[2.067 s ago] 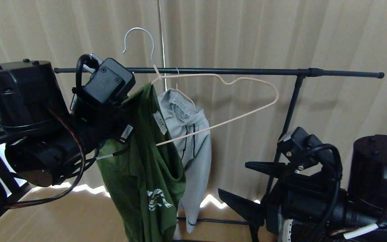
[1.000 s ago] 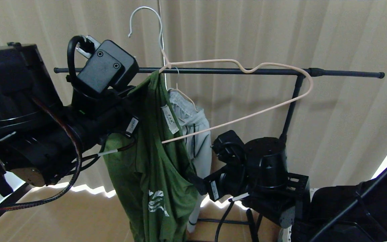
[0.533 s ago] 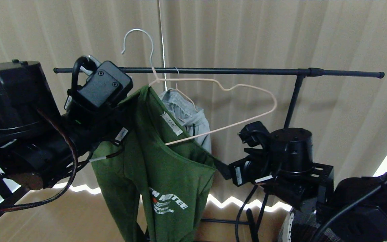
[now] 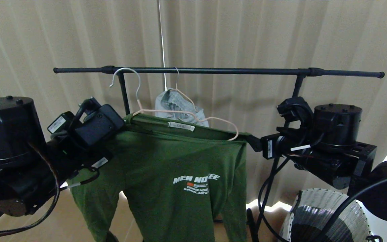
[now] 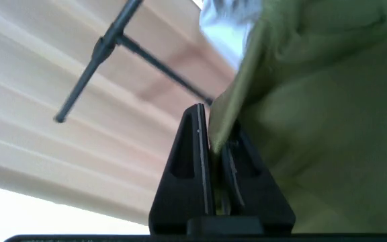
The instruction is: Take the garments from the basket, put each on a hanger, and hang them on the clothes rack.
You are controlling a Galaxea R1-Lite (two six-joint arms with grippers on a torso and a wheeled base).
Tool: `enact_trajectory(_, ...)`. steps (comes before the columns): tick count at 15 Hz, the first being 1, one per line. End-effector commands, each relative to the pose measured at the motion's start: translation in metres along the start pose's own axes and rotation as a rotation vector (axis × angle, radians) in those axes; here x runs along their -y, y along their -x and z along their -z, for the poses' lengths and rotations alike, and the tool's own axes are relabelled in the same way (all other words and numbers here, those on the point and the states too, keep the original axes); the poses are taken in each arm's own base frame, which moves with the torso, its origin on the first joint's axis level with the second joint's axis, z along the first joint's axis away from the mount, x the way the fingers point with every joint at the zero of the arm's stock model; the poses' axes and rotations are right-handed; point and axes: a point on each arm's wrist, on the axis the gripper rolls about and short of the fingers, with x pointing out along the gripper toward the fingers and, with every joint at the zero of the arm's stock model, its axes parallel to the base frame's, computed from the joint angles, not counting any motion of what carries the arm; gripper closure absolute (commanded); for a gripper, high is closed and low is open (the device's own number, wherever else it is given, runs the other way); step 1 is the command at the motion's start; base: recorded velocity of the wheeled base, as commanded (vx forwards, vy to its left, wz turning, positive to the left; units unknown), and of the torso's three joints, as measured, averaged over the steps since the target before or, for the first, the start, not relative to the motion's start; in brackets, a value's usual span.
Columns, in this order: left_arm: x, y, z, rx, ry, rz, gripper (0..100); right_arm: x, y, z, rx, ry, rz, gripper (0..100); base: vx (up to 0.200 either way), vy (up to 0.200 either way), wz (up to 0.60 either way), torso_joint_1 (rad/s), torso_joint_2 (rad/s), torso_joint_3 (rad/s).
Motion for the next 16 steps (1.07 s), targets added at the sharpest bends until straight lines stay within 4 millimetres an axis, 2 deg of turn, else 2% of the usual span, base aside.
enact_trajectory(1,0.002,0.005,0.014,-0.043,-0.041,0.004,100,0.002,0.005,-0.006,0.022,-0.006,0.002,0,0.0,0.0,0.0,0.0,0.0,0.0)
enact_trajectory(4,0.006,0.005,0.02,-0.067,-0.067,0.018,100,0.0,0.015,-0.014,0.052,0.031,-0.019,0,0.0,0.0,0.0,0.0,0.0,0.0)
enact_trajectory(6,0.012,0.005,0.024,-0.08,-0.081,0.039,100,-0.01,0.022,-0.016,0.052,0.073,-0.058,0,0.0,0.0,0.0,0.0,0.0,0.0)
enact_trajectory(9,0.018,0.0,0.024,-0.083,-0.114,0.064,100,-0.041,0.028,-0.024,0.058,0.117,-0.154,0,0.0,0.0,0.0,0.0,0.0,0.0)
enact_trajectory(12,0.016,-0.012,0.012,-0.061,-0.126,0.06,100,-0.068,0.032,-0.03,0.072,0.136,-0.242,0,0.0,0.0,0.0,0.0,0.0,0.0)
enact_trajectory(16,0.005,-0.025,0.0,-0.048,-0.099,0.015,100,-0.064,0.041,-0.028,0.076,0.186,-0.242,0,0.0,0.0,0.0,0.0,0.0,0.0)
